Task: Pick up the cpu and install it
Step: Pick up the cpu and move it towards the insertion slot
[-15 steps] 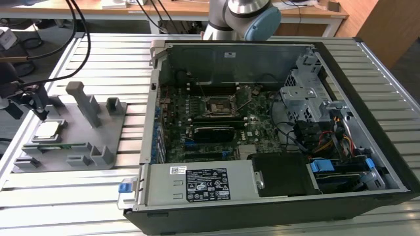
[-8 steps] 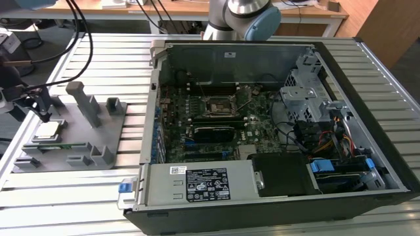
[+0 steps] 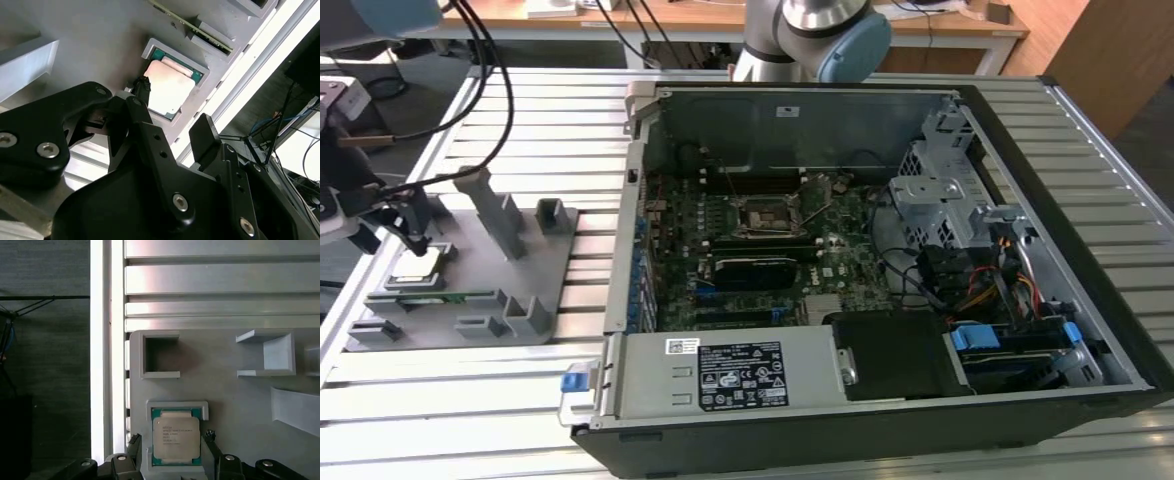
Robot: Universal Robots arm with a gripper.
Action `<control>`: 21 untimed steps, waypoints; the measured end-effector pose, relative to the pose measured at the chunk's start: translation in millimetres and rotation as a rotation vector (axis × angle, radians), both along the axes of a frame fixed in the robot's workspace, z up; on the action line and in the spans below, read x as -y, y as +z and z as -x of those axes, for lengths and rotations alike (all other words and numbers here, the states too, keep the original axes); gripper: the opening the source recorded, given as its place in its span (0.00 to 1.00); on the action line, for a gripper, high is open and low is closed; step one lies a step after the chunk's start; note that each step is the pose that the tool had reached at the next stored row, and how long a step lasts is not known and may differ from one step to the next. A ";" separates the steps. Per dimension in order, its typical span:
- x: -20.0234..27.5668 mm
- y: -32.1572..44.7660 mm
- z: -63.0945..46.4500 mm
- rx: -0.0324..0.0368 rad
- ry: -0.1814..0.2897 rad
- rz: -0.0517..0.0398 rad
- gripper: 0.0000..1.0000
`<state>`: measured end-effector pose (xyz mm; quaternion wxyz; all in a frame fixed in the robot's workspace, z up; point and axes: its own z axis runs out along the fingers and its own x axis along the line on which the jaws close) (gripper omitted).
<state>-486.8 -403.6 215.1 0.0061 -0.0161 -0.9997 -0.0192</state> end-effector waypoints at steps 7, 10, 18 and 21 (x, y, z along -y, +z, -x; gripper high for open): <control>0.0 -7.9 -2.4 0.0000 0.000 0.0006 0.59; 0.1 -11.1 -2.5 0.0000 0.000 0.0007 0.60; 1.2 -19.4 -3.2 0.0001 0.002 0.0007 0.66; 1.2 -22.1 -3.2 0.0001 0.003 0.0007 0.66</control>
